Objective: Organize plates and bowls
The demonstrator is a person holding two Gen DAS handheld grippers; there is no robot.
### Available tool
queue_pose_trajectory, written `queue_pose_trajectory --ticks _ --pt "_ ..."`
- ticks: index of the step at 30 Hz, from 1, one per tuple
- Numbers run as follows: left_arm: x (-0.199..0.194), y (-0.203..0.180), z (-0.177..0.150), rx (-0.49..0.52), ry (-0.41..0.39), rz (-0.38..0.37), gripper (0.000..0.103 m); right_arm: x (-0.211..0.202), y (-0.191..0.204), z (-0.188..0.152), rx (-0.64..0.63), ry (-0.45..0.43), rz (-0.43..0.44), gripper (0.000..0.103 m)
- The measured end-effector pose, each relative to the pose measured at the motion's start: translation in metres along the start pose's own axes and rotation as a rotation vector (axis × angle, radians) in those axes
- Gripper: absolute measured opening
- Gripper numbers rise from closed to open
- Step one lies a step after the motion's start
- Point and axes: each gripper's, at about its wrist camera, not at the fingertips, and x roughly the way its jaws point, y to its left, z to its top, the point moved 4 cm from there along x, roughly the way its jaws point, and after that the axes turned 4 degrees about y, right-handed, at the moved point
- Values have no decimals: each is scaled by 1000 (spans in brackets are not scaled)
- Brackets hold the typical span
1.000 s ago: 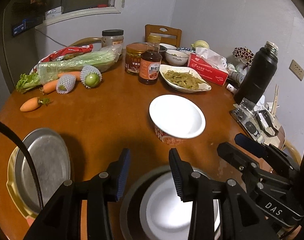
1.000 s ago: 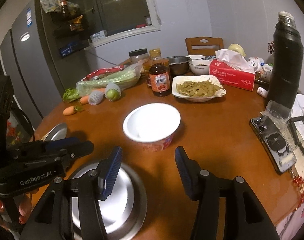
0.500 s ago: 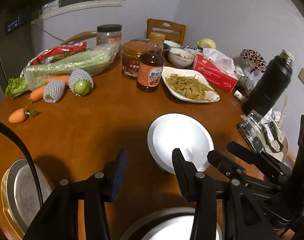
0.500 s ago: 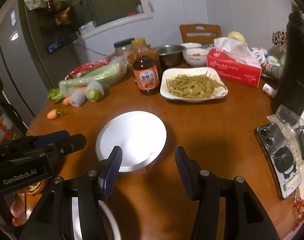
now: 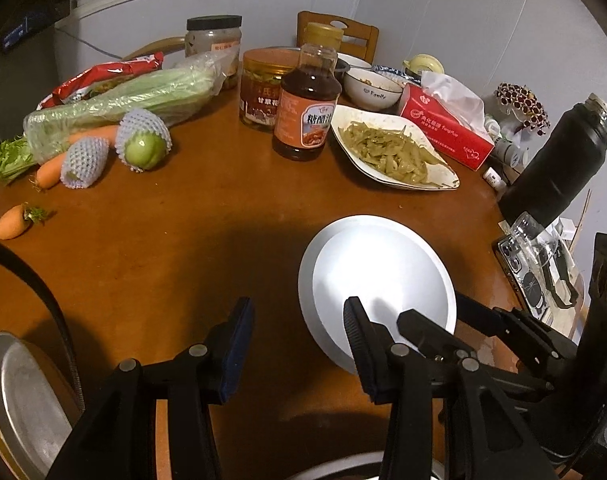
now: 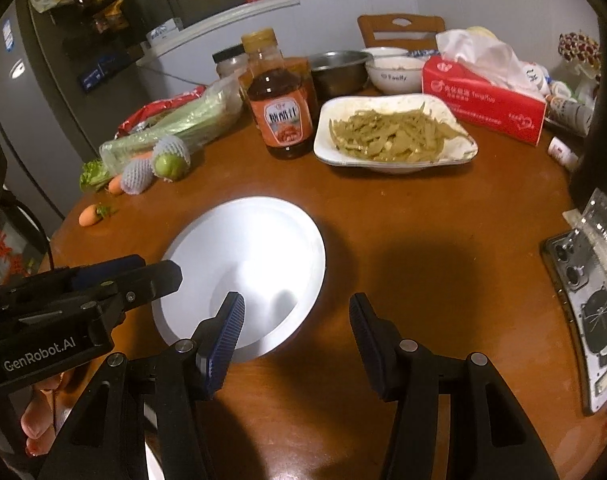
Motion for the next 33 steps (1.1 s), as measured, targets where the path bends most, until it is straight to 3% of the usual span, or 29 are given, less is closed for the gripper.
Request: queue_pose_trajectory --ticks 4,15,33 --pt "5 1 0 -4 12 -14 46 3 3 -1 -5 7 17 56" --pt "9 -5 -7 -21 52 -139 45 2 16 -4 -48 -2 42 41" --pt "-55 -4 -21 2 -74 -115 45 -46 54 -10 -115 -91 54 39"
